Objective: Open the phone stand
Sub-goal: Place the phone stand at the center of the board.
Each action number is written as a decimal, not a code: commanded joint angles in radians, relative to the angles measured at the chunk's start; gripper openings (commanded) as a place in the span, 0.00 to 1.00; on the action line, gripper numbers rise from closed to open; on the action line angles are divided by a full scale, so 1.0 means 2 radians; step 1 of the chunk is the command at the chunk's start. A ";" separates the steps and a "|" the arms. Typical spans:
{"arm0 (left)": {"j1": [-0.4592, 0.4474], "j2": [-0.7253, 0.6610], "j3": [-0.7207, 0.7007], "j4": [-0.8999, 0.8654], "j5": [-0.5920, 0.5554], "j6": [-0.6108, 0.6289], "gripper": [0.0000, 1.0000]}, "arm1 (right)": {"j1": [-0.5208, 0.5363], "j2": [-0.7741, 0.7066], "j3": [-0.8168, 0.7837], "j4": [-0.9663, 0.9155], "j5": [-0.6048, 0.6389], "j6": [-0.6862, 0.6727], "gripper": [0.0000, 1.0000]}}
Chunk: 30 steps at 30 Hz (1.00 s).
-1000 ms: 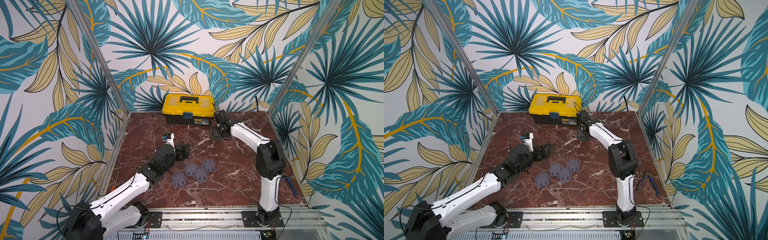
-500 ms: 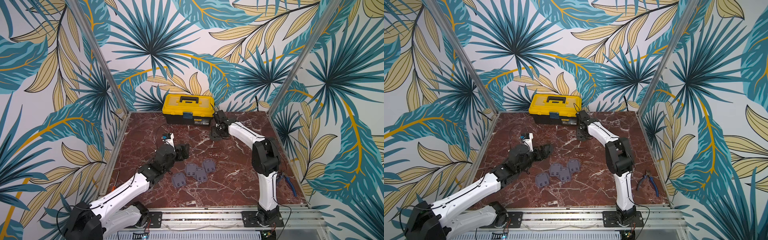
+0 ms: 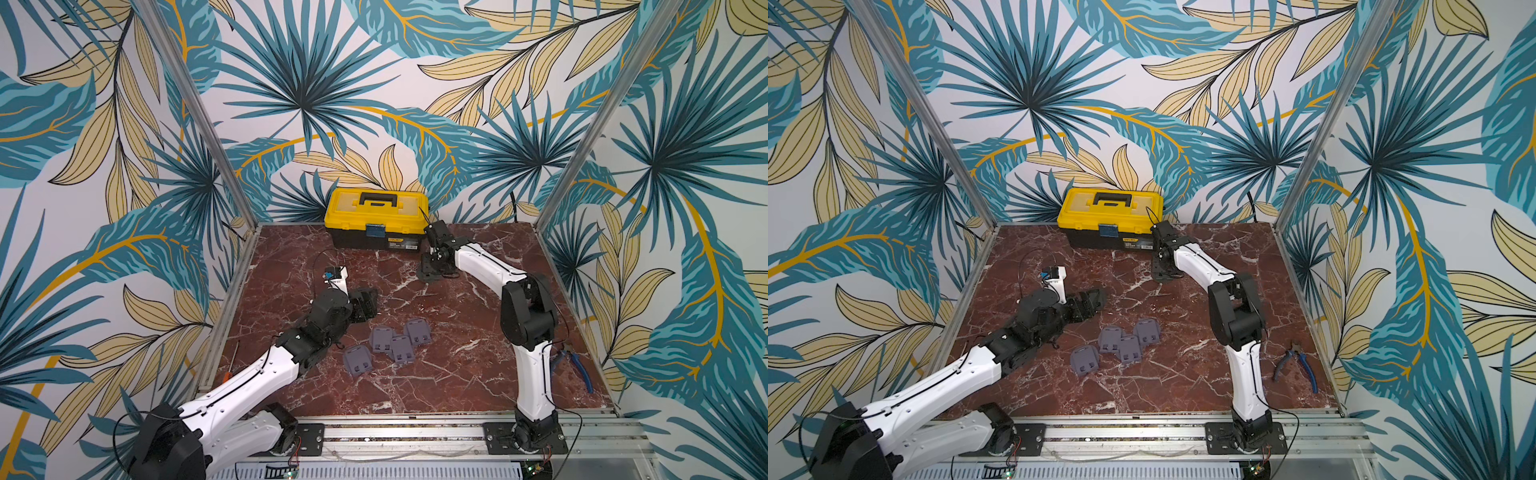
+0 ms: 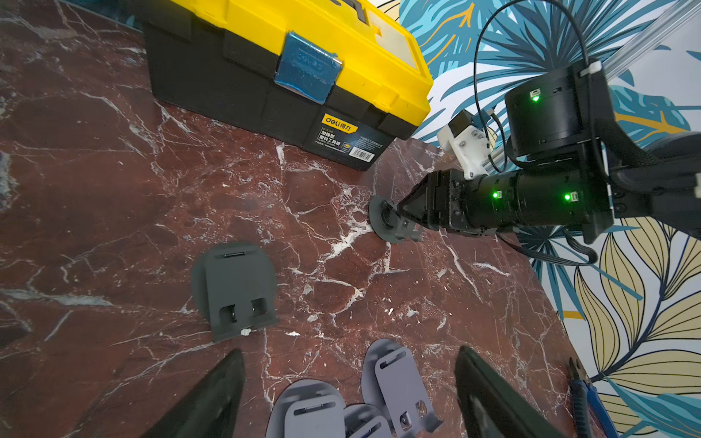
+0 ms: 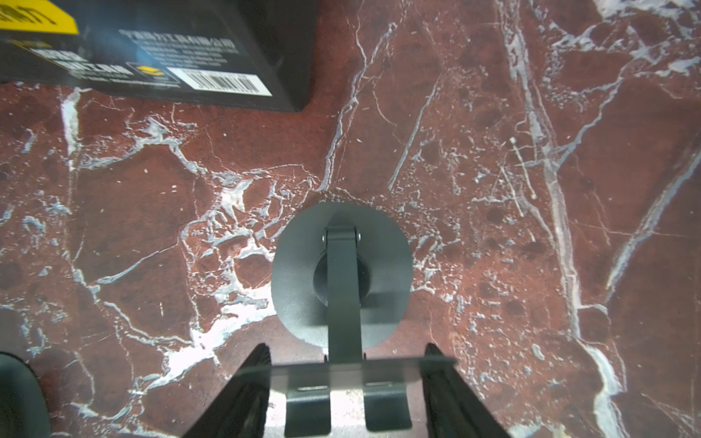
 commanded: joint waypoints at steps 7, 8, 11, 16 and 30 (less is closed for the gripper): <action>0.005 -0.011 -0.007 -0.004 -0.005 0.004 0.87 | 0.000 0.010 0.009 -0.004 -0.005 0.004 0.54; 0.005 -0.012 -0.007 -0.004 -0.005 0.004 0.87 | 0.000 0.010 0.010 -0.004 -0.005 0.004 0.54; 0.005 -0.013 -0.007 -0.005 -0.005 0.005 0.87 | 0.000 0.012 0.011 -0.005 -0.006 0.005 0.56; 0.006 -0.016 -0.007 -0.007 -0.007 0.005 0.87 | -0.001 0.013 0.012 -0.006 -0.008 0.007 0.59; 0.006 -0.018 -0.010 -0.010 -0.007 0.000 0.87 | -0.001 0.007 0.012 -0.009 -0.009 0.015 0.68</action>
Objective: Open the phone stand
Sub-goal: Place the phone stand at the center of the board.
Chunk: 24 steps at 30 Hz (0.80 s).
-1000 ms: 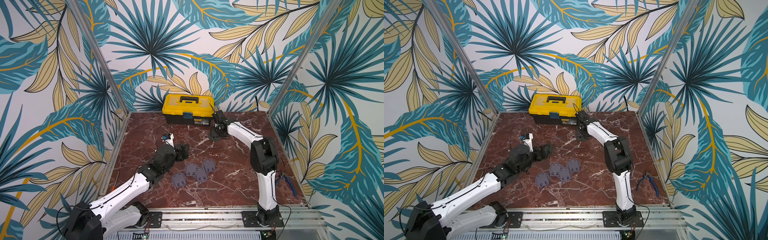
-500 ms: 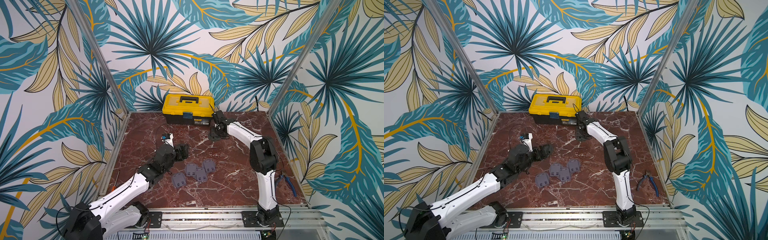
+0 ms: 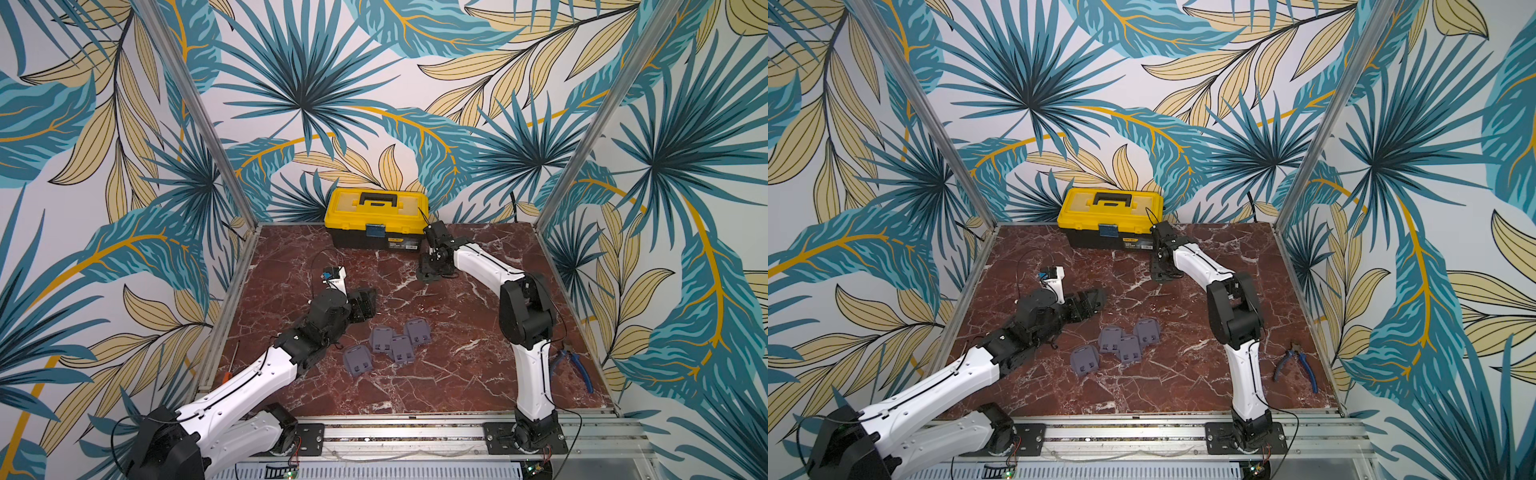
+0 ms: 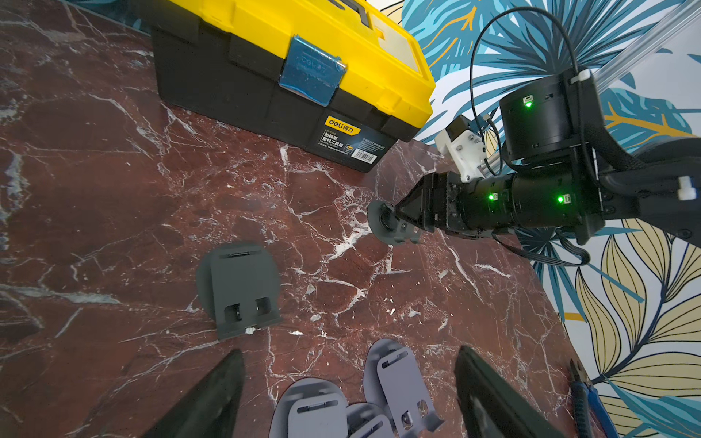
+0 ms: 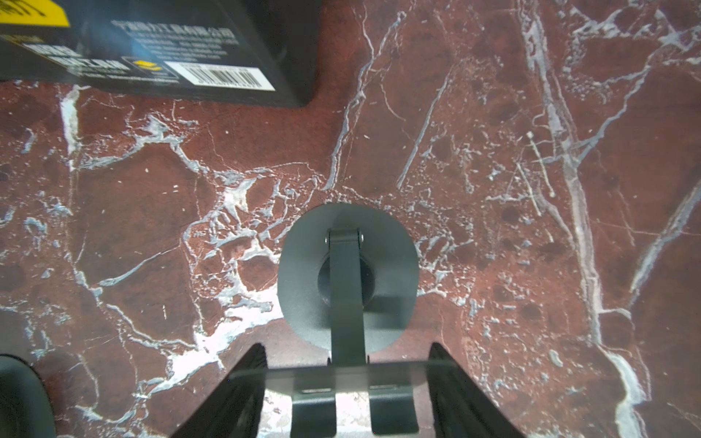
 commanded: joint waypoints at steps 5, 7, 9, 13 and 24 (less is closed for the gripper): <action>0.004 -0.015 -0.011 -0.003 -0.008 0.001 0.87 | -0.001 -0.005 0.007 -0.010 -0.004 0.009 0.71; 0.004 -0.016 -0.012 -0.002 -0.009 0.001 0.87 | -0.001 -0.008 0.007 -0.010 -0.004 0.011 0.76; 0.004 -0.018 -0.012 -0.002 -0.009 0.001 0.87 | -0.001 -0.013 0.005 -0.010 -0.005 0.011 0.87; 0.004 -0.019 -0.013 -0.003 -0.008 0.000 0.87 | -0.001 -0.025 0.002 -0.014 -0.003 0.011 1.00; 0.004 -0.035 -0.016 -0.003 -0.009 -0.001 0.87 | -0.001 -0.107 -0.043 0.002 -0.011 0.034 1.00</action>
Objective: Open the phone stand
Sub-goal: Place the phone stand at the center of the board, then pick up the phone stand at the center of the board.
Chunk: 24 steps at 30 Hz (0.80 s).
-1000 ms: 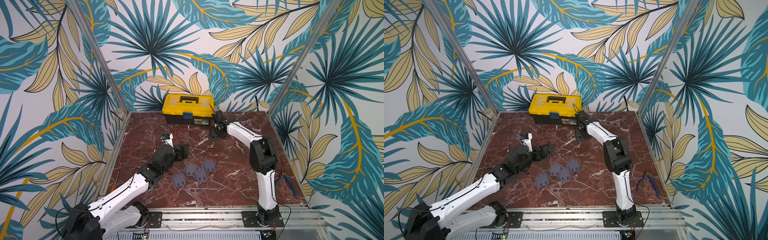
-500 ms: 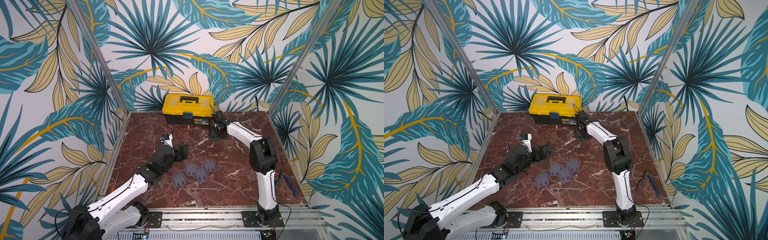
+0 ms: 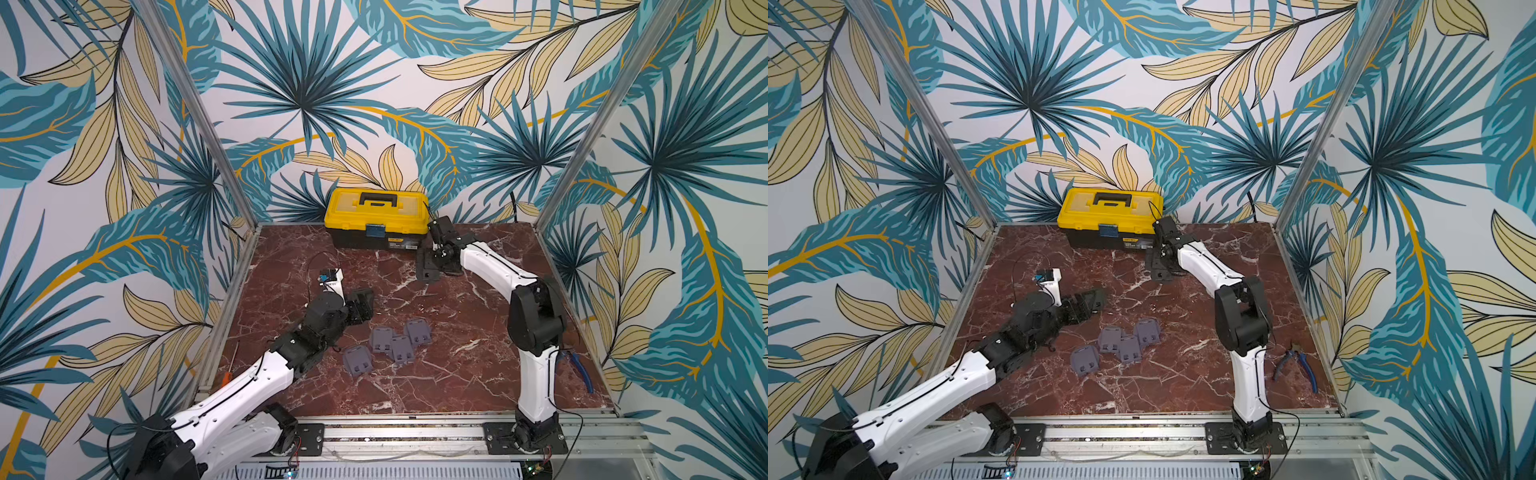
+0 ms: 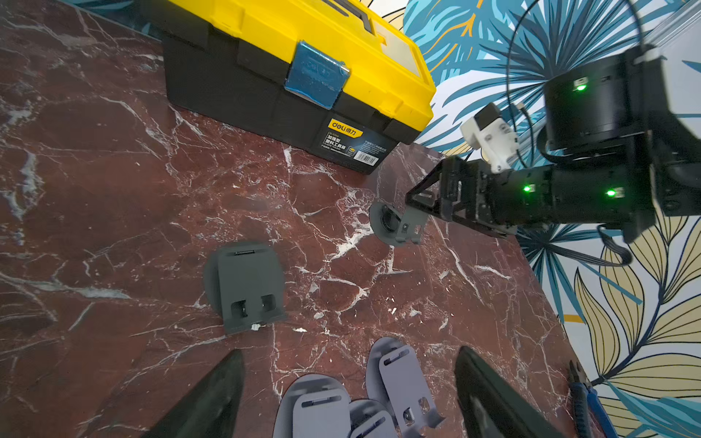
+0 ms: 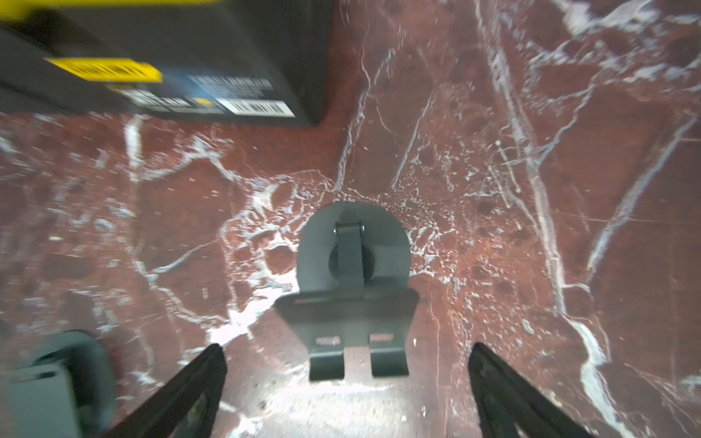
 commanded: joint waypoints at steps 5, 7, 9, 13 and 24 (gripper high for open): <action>0.004 -0.007 0.000 0.005 -0.010 0.003 0.88 | -0.001 -0.112 -0.088 0.050 -0.019 0.020 1.00; 0.004 -0.001 0.003 0.010 -0.012 0.004 0.88 | -0.002 -0.133 -0.104 0.049 -0.033 0.018 1.00; 0.004 0.007 0.009 0.014 -0.013 0.004 0.89 | -0.001 -0.153 -0.115 0.029 -0.038 0.017 0.99; 0.004 0.030 0.032 0.014 -0.008 0.013 0.92 | 0.012 -0.205 -0.152 0.003 -0.015 0.017 1.00; 0.004 0.069 0.062 0.005 0.050 0.007 0.93 | 0.082 -0.316 -0.269 -0.060 0.020 0.053 1.00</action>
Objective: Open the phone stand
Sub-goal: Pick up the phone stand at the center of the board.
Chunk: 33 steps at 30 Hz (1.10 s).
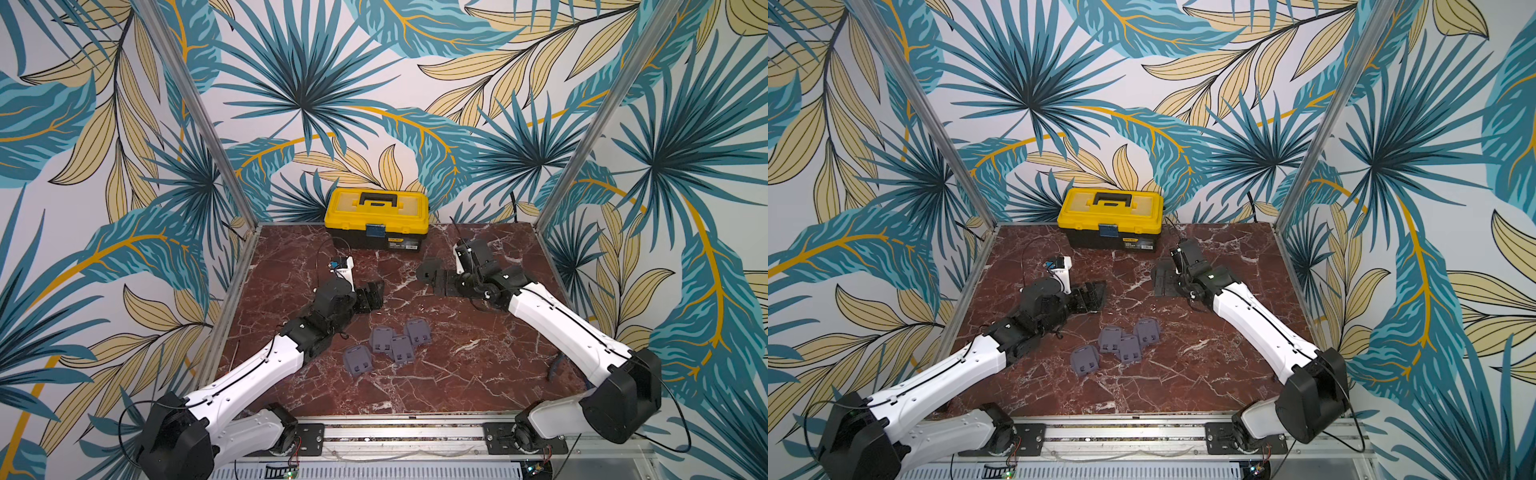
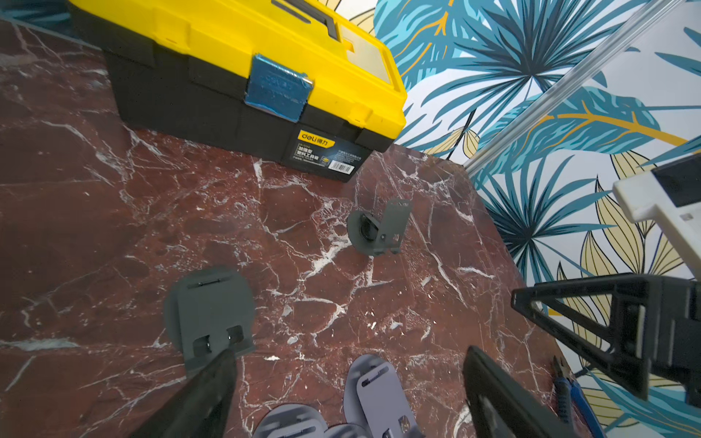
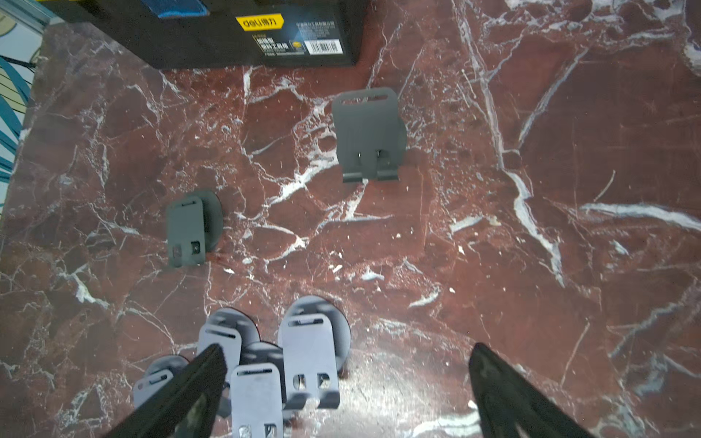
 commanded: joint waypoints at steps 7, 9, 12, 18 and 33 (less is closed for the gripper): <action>0.002 -0.017 -0.043 -0.001 0.000 -0.027 0.93 | 0.071 0.015 -0.038 -0.060 0.018 0.052 0.92; 0.002 -0.022 -0.051 0.000 -0.006 -0.030 0.93 | 0.082 0.030 -0.031 -0.068 0.015 0.058 0.89; 0.002 -0.030 -0.061 -0.003 -0.015 -0.035 0.93 | 0.094 0.057 -0.017 -0.082 0.014 0.060 0.86; 0.002 -0.047 -0.080 -0.004 -0.032 -0.041 0.93 | 0.105 0.108 0.004 -0.090 0.001 0.057 0.81; 0.002 -0.072 -0.107 -0.005 -0.051 -0.053 0.93 | 0.114 0.187 0.036 -0.089 -0.020 0.047 0.76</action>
